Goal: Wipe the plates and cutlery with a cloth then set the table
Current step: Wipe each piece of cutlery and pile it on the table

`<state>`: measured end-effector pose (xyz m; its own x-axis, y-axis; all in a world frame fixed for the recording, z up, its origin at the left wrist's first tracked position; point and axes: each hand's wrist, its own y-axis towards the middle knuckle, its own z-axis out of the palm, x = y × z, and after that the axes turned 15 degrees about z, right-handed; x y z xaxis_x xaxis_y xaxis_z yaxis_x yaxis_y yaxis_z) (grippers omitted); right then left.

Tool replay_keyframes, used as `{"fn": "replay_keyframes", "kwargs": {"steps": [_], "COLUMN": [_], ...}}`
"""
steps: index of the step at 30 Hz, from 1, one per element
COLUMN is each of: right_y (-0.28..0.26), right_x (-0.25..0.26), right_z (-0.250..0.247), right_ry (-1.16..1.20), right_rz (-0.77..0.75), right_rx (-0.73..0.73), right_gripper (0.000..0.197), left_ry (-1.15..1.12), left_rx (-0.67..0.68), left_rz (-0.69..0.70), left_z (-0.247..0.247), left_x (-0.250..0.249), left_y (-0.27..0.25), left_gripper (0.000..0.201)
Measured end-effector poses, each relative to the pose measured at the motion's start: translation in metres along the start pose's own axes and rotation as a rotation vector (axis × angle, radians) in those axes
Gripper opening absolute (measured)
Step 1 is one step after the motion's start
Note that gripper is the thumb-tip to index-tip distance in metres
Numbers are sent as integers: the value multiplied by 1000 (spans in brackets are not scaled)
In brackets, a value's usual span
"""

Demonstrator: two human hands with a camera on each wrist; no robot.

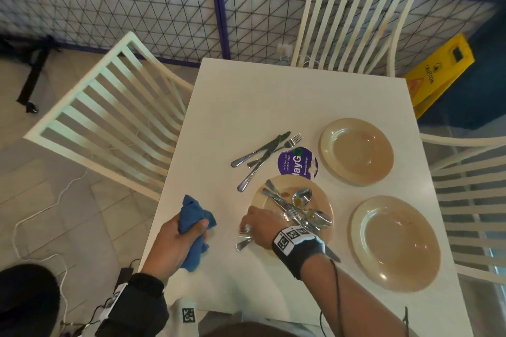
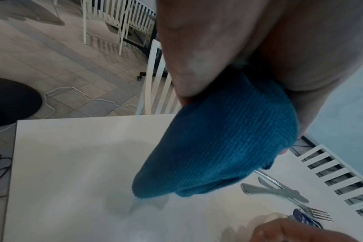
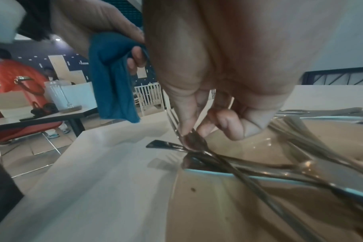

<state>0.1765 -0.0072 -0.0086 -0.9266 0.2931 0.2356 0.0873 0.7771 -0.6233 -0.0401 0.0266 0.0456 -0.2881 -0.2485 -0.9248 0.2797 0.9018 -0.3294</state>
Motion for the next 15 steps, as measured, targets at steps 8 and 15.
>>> {"fn": "replay_keyframes", "kwargs": {"steps": [8, 15], "right_y": [-16, -51], "right_x": [-18, -41], "right_z": [-47, -105], "right_ry": [271, 681], "right_rz": [-115, -179], "right_rx": [-41, -228], "right_gripper": [17, 9], "left_ry": [-35, -259], "left_rx": [-23, -63], "left_rz": [40, 108], "left_z": [22, 82], "left_x": [-11, -35], "left_y": [-20, -8], "left_gripper": [20, 21]}}
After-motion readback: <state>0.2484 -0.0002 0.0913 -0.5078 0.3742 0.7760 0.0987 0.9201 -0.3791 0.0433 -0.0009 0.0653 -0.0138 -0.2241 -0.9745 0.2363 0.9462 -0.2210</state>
